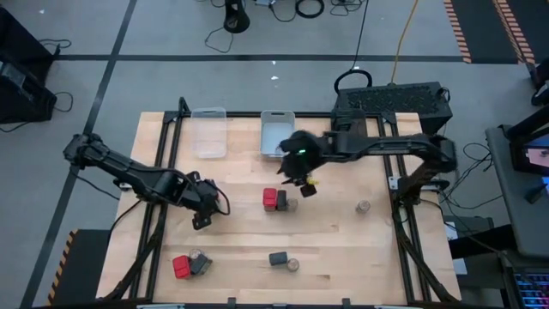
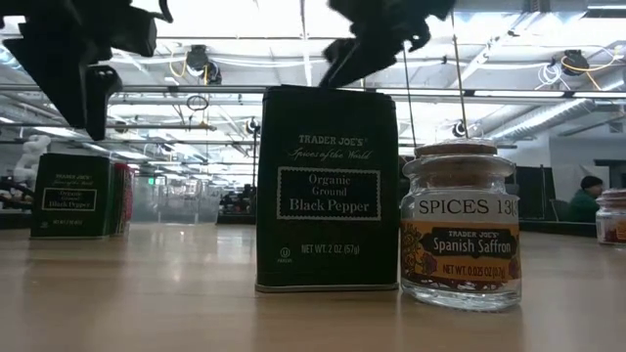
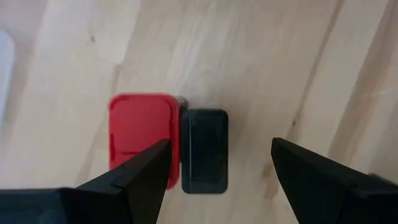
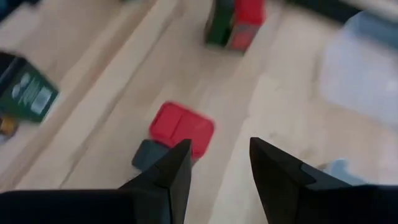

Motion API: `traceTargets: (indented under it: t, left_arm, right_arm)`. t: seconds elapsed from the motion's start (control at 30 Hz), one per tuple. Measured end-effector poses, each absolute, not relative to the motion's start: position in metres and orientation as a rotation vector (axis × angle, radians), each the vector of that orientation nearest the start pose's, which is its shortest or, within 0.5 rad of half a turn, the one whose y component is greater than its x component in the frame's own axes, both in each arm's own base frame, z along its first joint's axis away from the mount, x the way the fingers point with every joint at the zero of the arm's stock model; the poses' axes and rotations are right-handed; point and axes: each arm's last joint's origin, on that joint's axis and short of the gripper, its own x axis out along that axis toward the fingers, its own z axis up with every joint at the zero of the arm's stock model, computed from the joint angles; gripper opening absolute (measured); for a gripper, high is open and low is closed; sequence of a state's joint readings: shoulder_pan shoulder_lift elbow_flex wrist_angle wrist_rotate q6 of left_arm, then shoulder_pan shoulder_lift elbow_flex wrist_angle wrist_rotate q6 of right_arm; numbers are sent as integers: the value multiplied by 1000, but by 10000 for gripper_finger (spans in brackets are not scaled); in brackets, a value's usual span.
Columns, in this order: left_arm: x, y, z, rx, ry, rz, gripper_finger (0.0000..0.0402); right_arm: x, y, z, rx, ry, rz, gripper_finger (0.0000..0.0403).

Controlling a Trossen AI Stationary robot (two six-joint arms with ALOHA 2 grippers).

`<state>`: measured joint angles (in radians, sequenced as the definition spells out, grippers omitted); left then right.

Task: Sort spices by type
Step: Put the green seasoning can into the black bin

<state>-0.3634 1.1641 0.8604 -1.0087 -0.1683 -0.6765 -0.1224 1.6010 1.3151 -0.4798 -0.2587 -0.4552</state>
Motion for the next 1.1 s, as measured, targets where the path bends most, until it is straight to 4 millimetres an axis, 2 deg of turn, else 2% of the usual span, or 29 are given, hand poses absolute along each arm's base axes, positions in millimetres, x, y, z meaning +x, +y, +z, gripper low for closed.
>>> traceTargets:
  t: [0.13, 0.23, 0.37, 0.43, 0.6, 1.1]
  left_arm:
    - [179, -67, 237, -195, 1231, 288, 281]
    - [176, -70, 236, -196, 1253, 302, 281]
    - [169, -73, 230, -218, 1290, 342, 281]
    - [167, -75, 226, -226, 1298, 347, 281]
    - [166, -76, 217, -256, 1302, 329, 281]
    - [166, -76, 213, -221, 1298, 321, 281]
  right_arm:
    - [319, -36, 293, -286, 499, 232, 144]
    - [302, -26, 293, -274, 400, 228, 144]
    - [282, -12, 292, -265, 303, 249, 144]
    - [277, -7, 286, -267, 300, 261, 144]
    - [276, -3, 287, -277, 251, 270, 144]
    - [277, -5, 284, -278, 264, 261, 144]
